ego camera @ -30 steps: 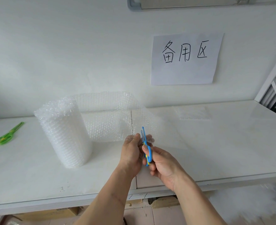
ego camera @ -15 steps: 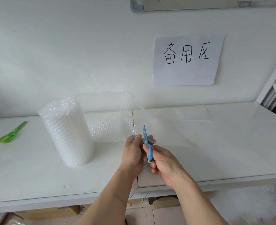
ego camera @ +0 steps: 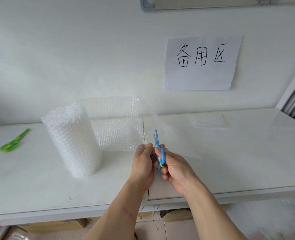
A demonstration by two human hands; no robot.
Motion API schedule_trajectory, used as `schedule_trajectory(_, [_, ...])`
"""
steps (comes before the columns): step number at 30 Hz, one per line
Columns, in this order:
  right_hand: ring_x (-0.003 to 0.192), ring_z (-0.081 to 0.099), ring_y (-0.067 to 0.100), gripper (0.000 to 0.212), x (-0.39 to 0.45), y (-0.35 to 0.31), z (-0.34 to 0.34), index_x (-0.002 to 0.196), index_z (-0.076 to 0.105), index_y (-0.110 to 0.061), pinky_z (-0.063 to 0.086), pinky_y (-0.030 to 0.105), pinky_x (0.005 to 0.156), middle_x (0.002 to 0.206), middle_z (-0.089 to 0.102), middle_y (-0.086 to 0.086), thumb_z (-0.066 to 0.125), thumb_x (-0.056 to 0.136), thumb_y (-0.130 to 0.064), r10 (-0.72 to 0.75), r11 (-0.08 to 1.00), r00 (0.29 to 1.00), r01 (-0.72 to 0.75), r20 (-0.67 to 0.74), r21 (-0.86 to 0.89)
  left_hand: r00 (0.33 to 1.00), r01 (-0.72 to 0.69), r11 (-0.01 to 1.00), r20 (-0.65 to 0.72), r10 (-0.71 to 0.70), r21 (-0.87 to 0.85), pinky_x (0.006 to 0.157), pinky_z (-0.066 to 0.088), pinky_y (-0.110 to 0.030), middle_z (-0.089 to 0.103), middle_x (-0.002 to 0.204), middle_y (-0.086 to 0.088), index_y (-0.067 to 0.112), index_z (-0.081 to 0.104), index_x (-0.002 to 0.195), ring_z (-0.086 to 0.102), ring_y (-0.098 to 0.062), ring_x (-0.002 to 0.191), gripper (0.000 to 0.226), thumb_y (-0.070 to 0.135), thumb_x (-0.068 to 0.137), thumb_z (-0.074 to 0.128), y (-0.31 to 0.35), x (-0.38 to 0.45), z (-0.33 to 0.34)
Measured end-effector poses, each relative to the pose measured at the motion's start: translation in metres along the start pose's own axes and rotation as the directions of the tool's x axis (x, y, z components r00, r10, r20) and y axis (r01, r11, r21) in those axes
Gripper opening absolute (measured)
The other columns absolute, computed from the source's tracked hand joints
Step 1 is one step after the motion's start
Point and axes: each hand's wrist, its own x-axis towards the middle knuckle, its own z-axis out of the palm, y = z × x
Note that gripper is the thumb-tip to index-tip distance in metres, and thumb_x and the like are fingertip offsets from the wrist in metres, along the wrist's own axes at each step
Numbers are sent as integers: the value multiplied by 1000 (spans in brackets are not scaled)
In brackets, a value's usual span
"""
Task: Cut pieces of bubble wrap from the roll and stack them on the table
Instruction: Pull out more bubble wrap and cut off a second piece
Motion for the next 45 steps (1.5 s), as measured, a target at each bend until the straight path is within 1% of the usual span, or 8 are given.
schedule_trajectory(5, [44, 36, 7, 25, 0, -6, 0, 89, 71, -14, 26, 20, 44, 64, 56, 4, 73, 82, -38, 2, 1000, 1000, -2, -20, 23, 1000, -27, 1000, 4, 27, 11, 72, 47, -47, 67, 90, -24, -9, 50, 116, 55, -35, 84, 36, 25, 103, 45, -1, 1, -1])
schedule_trajectory(12, [46, 39, 7, 31, -1, -14, 1, 85, 71, -13, 32, 21, 46, 70, 61, 7, 73, 81, -43, 15, 1000, 1000, -15, -1, -15, 999, -30, 999, 15, 30, 41, 48, 41, -36, 51, 88, -19, -1, 49, 103, 46, -27, 57, 28, 27, 101, 49, -2, 2, -2])
schedule_trajectory(16, [48, 38, 9, 30, 0, -8, 1, 80, 68, -14, 32, 22, 45, 77, 52, 10, 74, 80, -44, -7, 1000, 1000, 7, -8, -10, 999, -36, 999, 22, 36, 29, 49, 40, -38, 56, 90, -23, -7, 44, 111, 44, -31, 64, 40, 31, 99, 50, -6, 5, -3])
schedule_trajectory(20, [51, 39, 10, 29, 0, -7, 0, 69, 67, -20, 34, 23, 45, 80, 49, 10, 75, 78, -46, -24, 999, 1000, 24, -6, -38, 998, -49, 999, 35, 49, 21, 47, 39, -37, 60, 95, -24, -2, 45, 104, 47, -31, 59, 29, 27, 102, 46, -7, 6, -2])
schedule_trajectory(24, [49, 36, 9, 29, 1, -9, 0, 64, 71, -21, 32, 23, 46, 74, 52, 8, 77, 76, -46, -34, 998, 999, 33, -18, -48, 997, -78, 996, 24, 77, 33, 53, 38, -42, 58, 98, -22, 3, 47, 99, 43, -39, 76, 27, 30, 99, 51, -11, 10, -4])
schedule_trajectory(28, [45, 36, 7, 26, 0, -9, 0, 66, 70, -20, 30, 22, 46, 63, 57, 2, 76, 78, -42, -37, 999, 999, 35, -37, -41, 997, -76, 997, 11, 76, 17, 50, 40, -39, 57, 97, -22, 8, 47, 100, 44, -37, 77, 16, 23, 102, 47, -12, 9, -3])
schedule_trajectory(38, [48, 38, 10, 34, -1, -25, 0, 72, 73, -16, 32, 22, 46, 65, 64, 4, 71, 83, -48, -42, 992, 998, 37, -37, -118, 994, -113, 993, 3, 113, 34, 69, 45, -47, 48, 79, -16, 11, 43, 95, 47, -34, 72, 13, 21, 103, 48, -12, 8, -4])
schedule_trajectory(45, [48, 38, 11, 32, -1, -18, -2, 70, 72, -18, 31, 24, 48, 67, 62, 5, 71, 83, -47, -22, 999, 999, 20, -40, -41, 994, -93, 995, 63, 91, 32, 59, 40, -44, 42, 60, -12, 9, 48, 90, 44, -32, 61, 22, 28, 101, 50, -10, 6, -2])
